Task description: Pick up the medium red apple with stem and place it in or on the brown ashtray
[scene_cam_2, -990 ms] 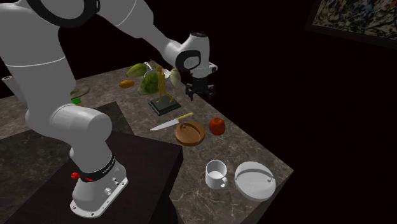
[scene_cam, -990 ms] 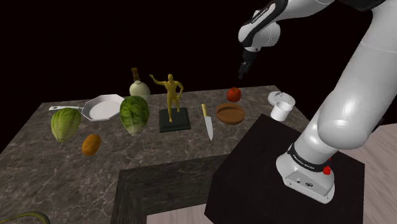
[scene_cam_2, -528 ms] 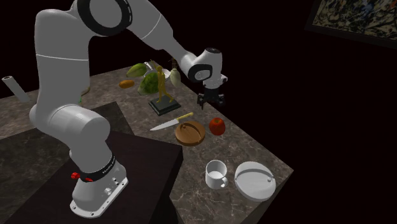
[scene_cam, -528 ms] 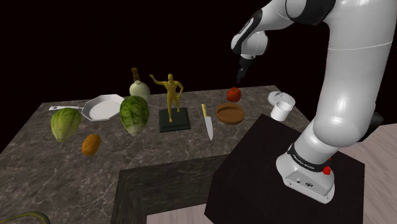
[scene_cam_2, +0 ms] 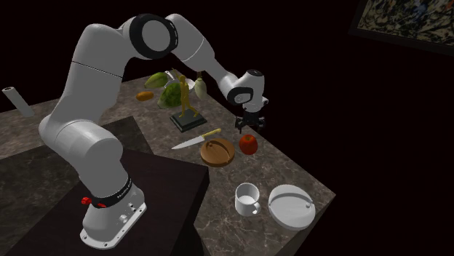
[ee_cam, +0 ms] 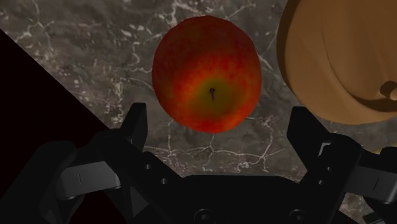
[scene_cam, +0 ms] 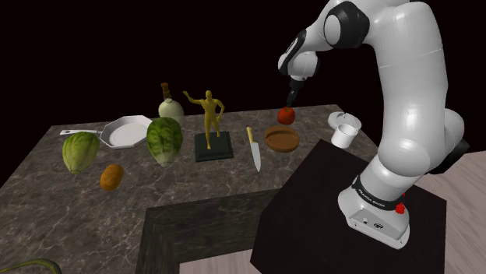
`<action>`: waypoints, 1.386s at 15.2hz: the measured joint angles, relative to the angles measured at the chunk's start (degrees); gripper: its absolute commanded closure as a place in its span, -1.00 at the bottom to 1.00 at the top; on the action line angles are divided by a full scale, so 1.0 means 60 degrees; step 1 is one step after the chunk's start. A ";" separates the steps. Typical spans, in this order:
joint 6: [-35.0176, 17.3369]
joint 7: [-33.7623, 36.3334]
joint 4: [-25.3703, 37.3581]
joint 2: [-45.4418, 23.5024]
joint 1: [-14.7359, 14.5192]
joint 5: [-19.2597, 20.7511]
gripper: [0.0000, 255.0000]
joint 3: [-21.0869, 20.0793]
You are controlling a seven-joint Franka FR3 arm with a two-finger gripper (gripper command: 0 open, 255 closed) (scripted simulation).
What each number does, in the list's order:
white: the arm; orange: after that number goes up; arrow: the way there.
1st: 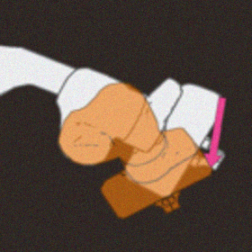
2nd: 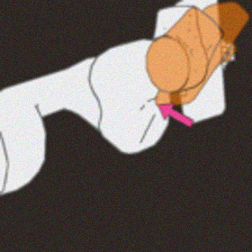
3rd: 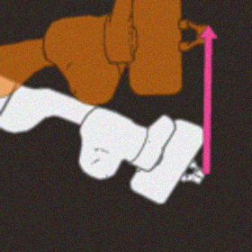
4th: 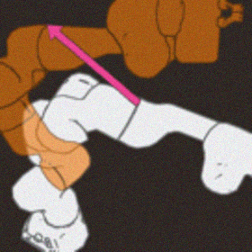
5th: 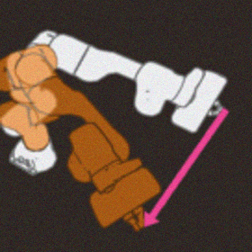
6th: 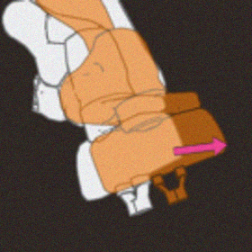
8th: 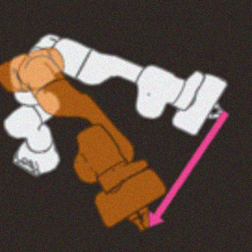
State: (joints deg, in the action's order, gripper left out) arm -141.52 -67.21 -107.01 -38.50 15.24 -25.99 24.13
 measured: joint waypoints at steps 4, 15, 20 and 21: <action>-0.0263 -0.0128 0.0152 -0.0418 0.0152 -0.0192 -1.00 -0.0196; -0.0402 -0.0187 0.0189 -0.0590 0.0214 -0.0281 1.00 -0.0286; -0.0414 -0.0191 0.0183 -0.0583 0.0215 -0.0285 1.00 -0.0286; -0.0412 -0.0191 0.0185 -0.0584 0.0215 -0.0285 1.00 -0.0286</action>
State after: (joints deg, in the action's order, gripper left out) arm -143.99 -68.35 -105.90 -42.00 16.53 -27.70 22.42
